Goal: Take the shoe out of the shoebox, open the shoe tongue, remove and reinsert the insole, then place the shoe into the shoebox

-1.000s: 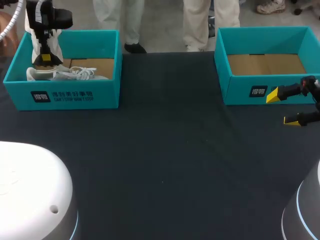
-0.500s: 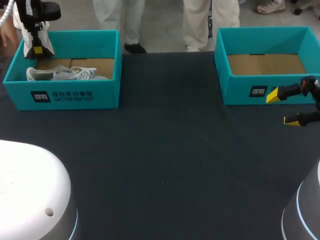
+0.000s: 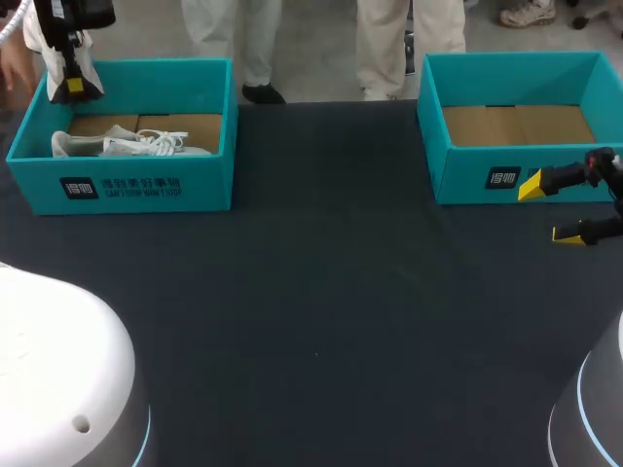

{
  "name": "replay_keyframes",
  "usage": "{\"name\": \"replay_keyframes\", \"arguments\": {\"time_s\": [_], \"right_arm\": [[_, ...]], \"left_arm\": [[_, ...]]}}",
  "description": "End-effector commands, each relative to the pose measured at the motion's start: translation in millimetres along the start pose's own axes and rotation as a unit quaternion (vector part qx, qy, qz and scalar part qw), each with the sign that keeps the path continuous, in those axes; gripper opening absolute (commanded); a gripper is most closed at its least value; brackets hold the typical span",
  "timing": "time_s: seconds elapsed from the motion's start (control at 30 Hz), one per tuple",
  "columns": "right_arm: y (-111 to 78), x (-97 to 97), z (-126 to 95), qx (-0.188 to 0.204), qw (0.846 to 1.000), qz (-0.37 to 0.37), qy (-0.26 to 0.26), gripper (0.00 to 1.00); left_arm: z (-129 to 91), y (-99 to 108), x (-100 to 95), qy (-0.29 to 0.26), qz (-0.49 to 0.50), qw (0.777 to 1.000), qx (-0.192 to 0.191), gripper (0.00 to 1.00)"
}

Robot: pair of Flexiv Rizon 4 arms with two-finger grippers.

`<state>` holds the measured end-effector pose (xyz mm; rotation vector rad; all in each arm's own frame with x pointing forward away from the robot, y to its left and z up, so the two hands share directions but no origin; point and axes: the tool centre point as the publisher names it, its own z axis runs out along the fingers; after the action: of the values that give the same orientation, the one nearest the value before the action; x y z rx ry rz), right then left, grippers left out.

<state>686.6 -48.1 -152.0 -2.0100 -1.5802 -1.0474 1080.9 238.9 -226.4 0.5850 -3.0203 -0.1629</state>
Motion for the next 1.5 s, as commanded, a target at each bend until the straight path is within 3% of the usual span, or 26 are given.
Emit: {"name": "replay_keyframes", "arguments": {"time_s": [0.03, 0.47, 0.67, 0.77, 0.93, 1.1, 1.2, 1.3, 1.5], "right_arm": [[-2.2, -0.5, 0, -0.002, 1.0, 0.0, -0.001, 1.0], [-2.2, -0.5, 0, -0.002, 1.0, 0.0, -0.001, 1.0], [-2.2, -0.5, 0, -0.002, 1.0, 0.0, -0.001, 1.0], [-2.2, -0.5, 0, -0.002, 1.0, 0.0, -0.001, 1.0], [-2.2, -0.5, 0, -0.002, 1.0, 0.0, -0.001, 1.0], [-2.2, -0.5, 0, -0.002, 1.0, 0.0, -0.001, 1.0], [-2.2, -0.5, 0, -0.002, 1.0, 0.0, -0.001, 1.0], [-2.2, -0.5, 0, -0.002, 1.0, 0.0, -0.001, 1.0], [-2.2, -0.5, 0, -0.002, 1.0, 0.0, -0.001, 1.0]], "left_arm": [[-1, -8, -2.5, 0.005, -0.004, 1.0, -0.006, 0.0], [-1, -8, -2.5, 0.005, -0.004, 1.0, -0.006, 0.0], [-19, -7, 10.5, -0.022, 0.161, 0.987, -0.015, 0.0], [-22, -6, 12.5, -0.039, 0.248, 0.967, -0.052, 0.0], [-12, -5, 8.1, -0.05, 0.399, 0.909, -0.11, 0.0], [-5, -2, -6.7, -0.05, 0.52, 0.849, -0.079, 0.0], [-6, -3, -21.2, -0.048, 0.543, 0.836, -0.062, 0.0], [-13, -1, -31.2, -0.038, 0.572, 0.819, -0.021, 0.0], [-20, 3, -30.7, -0.037, 0.597, 0.802, 0.004, 0.0]]}}
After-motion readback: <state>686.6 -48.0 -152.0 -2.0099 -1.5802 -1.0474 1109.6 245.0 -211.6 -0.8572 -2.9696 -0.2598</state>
